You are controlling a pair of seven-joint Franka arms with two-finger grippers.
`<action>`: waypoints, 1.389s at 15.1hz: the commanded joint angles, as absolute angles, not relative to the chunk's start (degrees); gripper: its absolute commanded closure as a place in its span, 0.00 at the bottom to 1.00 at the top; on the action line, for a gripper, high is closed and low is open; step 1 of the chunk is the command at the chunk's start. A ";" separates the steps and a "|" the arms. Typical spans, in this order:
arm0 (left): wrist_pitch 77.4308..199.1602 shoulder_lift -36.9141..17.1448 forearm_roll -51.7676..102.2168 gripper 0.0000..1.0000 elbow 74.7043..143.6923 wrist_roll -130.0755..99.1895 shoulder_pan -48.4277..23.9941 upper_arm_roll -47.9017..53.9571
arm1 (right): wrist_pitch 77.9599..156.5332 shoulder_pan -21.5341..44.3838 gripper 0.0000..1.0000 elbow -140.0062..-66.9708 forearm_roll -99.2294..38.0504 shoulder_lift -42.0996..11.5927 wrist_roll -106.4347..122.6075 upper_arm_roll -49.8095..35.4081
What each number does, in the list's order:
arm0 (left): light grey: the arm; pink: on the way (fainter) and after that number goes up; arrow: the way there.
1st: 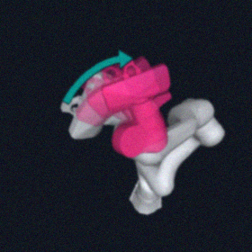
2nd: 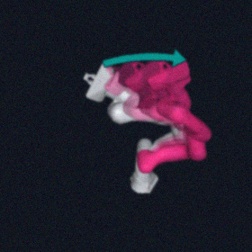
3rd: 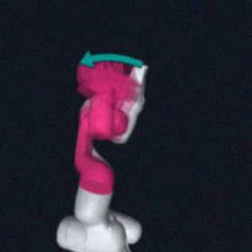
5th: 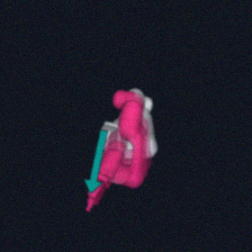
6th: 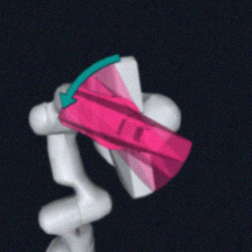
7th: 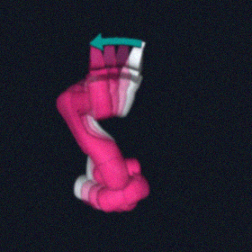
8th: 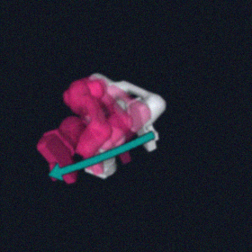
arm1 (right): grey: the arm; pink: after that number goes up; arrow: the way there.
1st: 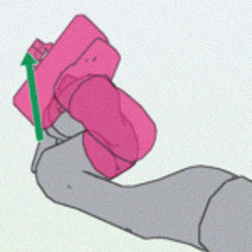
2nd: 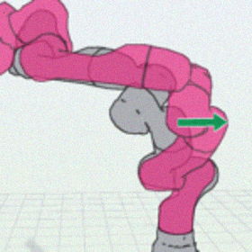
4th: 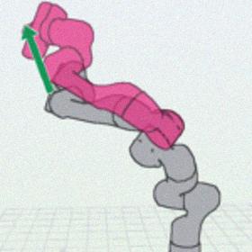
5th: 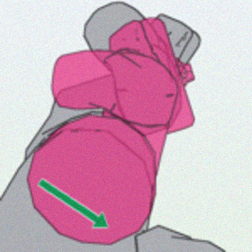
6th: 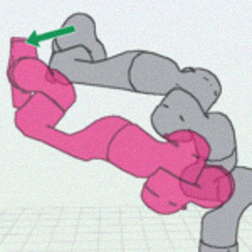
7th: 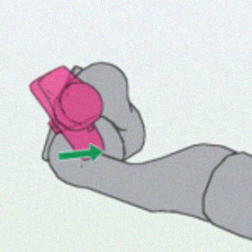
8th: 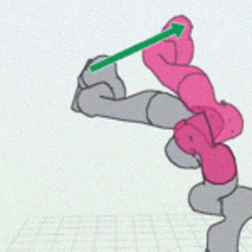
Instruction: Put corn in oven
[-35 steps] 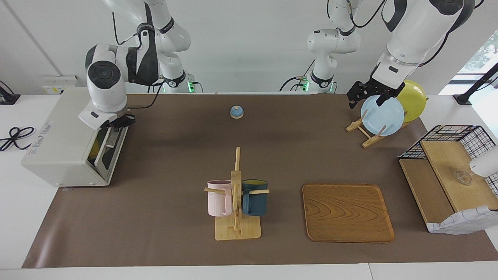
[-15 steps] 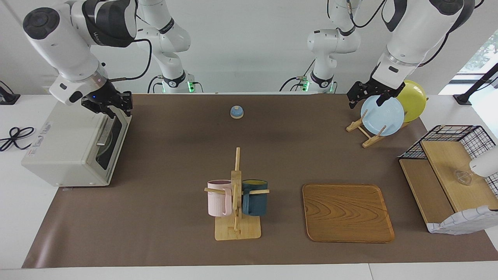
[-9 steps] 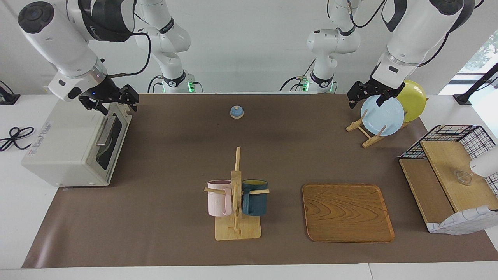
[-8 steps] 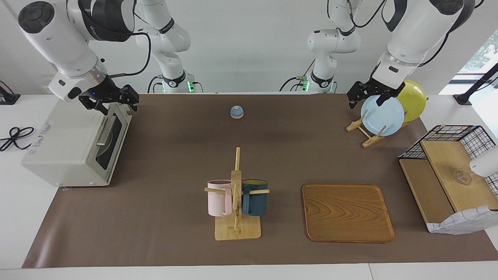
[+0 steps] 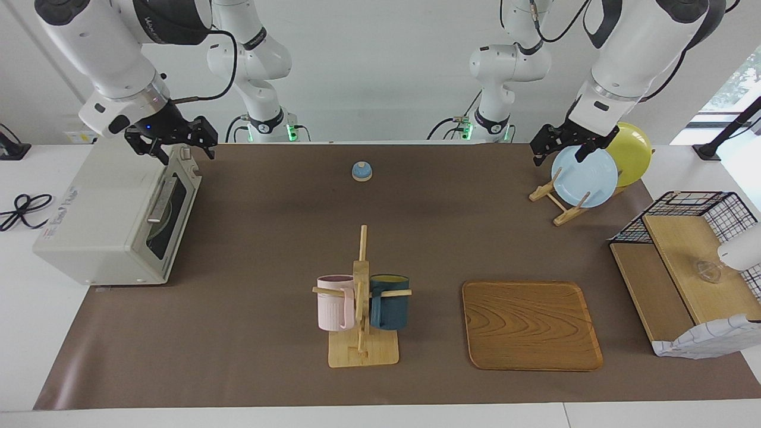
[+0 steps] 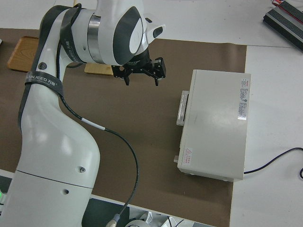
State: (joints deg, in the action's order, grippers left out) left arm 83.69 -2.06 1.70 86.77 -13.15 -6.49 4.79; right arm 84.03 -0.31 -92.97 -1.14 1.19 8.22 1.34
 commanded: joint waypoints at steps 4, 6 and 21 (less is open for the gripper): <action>84.29 -0.79 1.23 0.00 88.33 -13.01 -6.15 4.92 | 83.85 1.67 0.00 -90.70 -2.02 0.09 2.73 4.66; 84.29 -0.79 1.23 0.00 88.33 -13.10 -6.15 4.92 | 83.67 3.07 0.00 -90.62 -2.02 0.00 1.50 4.92; 84.29 -0.79 1.23 0.00 88.33 -13.10 -6.15 4.92 | 85.43 2.64 0.00 -89.21 -0.79 -0.97 -0.09 4.75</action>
State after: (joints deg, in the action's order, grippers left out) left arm 83.69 -2.06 1.70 86.77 -13.15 -6.49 4.79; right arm 84.92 2.68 -90.42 -1.00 -0.05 0.86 4.60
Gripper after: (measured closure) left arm 0.000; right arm 0.000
